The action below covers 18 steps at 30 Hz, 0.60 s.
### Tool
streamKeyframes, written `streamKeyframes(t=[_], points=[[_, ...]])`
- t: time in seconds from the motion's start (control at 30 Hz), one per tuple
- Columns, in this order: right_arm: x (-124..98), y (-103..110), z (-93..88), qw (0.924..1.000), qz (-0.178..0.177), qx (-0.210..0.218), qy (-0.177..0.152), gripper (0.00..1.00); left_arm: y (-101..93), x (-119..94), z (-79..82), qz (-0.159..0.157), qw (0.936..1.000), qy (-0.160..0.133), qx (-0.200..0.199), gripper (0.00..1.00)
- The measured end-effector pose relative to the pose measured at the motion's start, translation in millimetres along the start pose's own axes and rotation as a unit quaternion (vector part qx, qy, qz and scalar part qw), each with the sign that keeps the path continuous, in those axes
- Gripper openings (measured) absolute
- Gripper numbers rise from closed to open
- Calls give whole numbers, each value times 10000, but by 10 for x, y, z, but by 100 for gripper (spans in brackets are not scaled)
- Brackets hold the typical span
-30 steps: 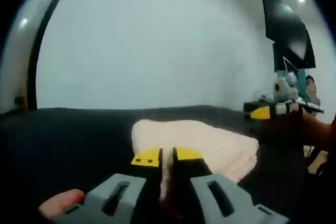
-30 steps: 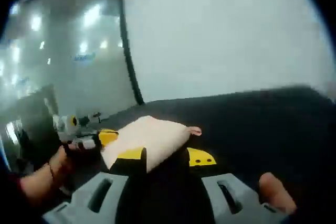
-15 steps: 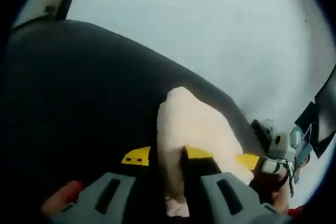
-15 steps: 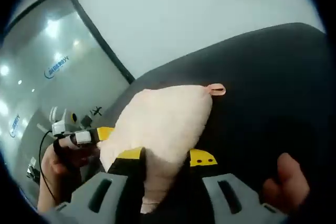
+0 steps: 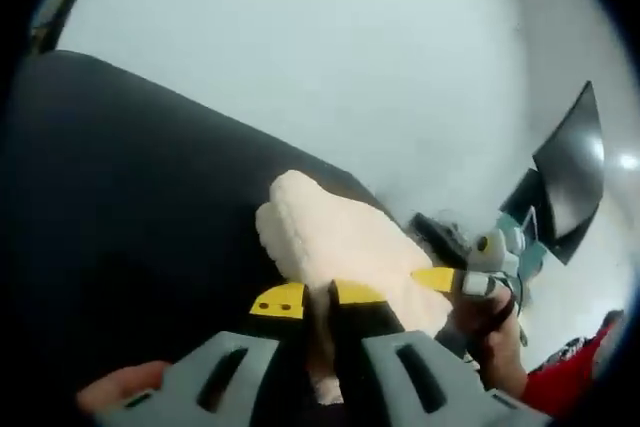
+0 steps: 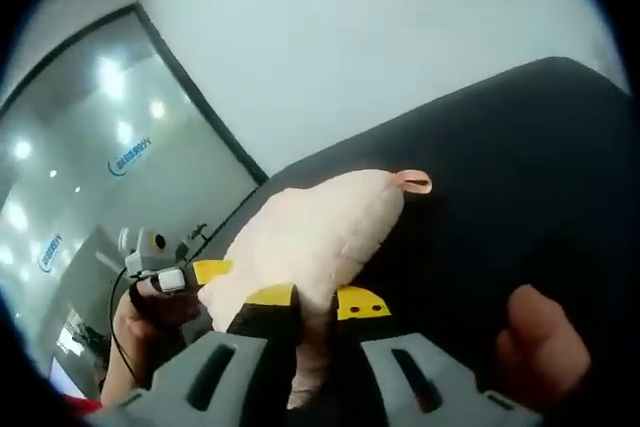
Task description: Fold the towel on the table until its edges align and the towel forms a compact rectangular stack.
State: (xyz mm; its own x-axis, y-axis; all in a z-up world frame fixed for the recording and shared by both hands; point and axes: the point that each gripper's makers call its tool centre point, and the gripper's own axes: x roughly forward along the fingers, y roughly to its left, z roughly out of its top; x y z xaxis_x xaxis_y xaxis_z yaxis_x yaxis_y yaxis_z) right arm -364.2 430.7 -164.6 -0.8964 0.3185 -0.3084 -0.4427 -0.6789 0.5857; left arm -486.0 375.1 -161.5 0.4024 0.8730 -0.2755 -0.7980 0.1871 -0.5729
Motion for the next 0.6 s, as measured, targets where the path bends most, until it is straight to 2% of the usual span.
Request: streamKeyframes(t=[0.1,0.2,0.27,0.3,0.37,0.43,0.47,0.5,0.57,0.6], points=[[-337,-207,-64,9997,-247,-51,20,10,-402,231,-119,-399,9991,115,113,12],[-649,-398,-39,9992,-398,-87,-57,10,-777,347,-245,-757,9966,177,276,12],[-802,-529,-11,9987,-465,-158,-115,10,-918,413,-321,-804,9958,251,361,12],[-840,-610,-5,9983,-521,-249,-101,11,-952,436,-382,-814,9945,349,557,12],[-835,-758,-38,9985,-497,-220,0,12,-897,481,-535,-566,9913,620,1015,12],[-790,-846,-143,9979,-538,-281,222,13,-837,506,-672,-433,9893,859,1093,12],[-773,-913,-180,9963,-728,-390,247,15,-801,519,-695,-370,9907,867,979,13],[-753,-923,-204,9958,-760,-441,245,17,-736,513,-691,-263,9914,839,973,14],[-759,-886,-198,9963,-694,-488,121,20,-574,497,-635,2,9887,742,1301,17],[-790,-874,-166,9963,-670,-544,-5,22,-503,477,-606,111,9868,721,1443,23]])
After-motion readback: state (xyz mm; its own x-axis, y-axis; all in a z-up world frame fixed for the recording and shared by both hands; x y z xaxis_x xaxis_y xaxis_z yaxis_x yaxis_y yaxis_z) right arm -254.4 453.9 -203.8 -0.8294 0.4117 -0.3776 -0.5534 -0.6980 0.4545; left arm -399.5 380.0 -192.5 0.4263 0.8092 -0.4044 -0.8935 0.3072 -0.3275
